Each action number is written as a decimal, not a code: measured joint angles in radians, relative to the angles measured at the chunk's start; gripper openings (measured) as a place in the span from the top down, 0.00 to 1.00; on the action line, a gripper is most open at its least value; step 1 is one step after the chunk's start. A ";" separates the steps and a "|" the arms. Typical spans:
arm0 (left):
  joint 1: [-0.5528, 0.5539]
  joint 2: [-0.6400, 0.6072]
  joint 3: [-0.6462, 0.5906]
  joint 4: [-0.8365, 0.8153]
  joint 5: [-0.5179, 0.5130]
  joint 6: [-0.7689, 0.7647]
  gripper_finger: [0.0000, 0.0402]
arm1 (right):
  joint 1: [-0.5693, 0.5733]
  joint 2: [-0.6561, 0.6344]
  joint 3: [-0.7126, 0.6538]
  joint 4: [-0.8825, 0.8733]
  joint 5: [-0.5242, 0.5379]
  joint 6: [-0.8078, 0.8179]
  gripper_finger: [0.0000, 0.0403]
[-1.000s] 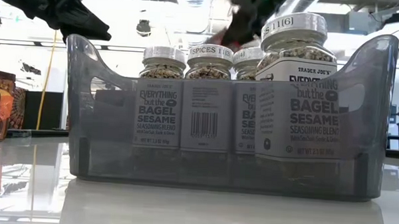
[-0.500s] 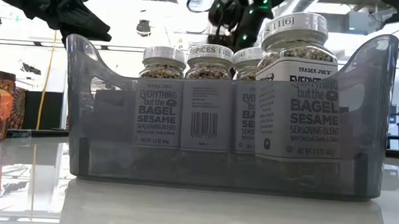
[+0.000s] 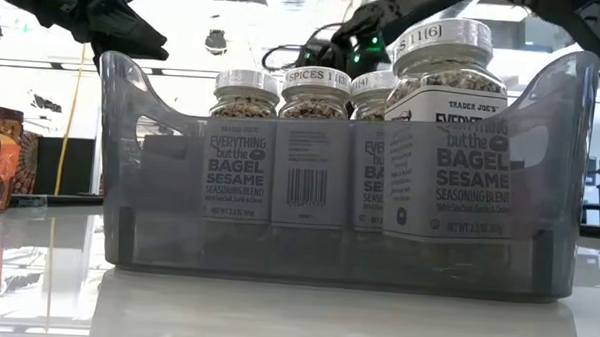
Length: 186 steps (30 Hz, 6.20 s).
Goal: Sort spices by type
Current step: Put the red seasoning can into the white bin, then put the white seasoning bottle into the black bin
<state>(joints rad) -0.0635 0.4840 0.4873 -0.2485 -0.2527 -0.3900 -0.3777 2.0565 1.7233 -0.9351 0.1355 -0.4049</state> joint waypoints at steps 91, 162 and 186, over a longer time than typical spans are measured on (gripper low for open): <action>0.000 0.000 0.001 -0.040 -0.037 0.027 0.78 | -0.555 -0.380 -0.458 -0.222 0.071 0.132 0.27; 0.000 0.000 0.000 -0.022 0.136 0.160 0.78 | 0.986 -0.294 -0.478 0.048 -0.296 2.685 0.18; 0.000 0.000 0.000 -0.023 0.136 0.158 0.78 | 0.996 -0.626 -0.479 -0.204 -0.258 1.670 0.14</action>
<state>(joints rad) -0.0636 0.4843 0.4870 -0.2714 -0.1165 -0.2321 0.6178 1.4303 1.2446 -1.1389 -0.1223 1.2655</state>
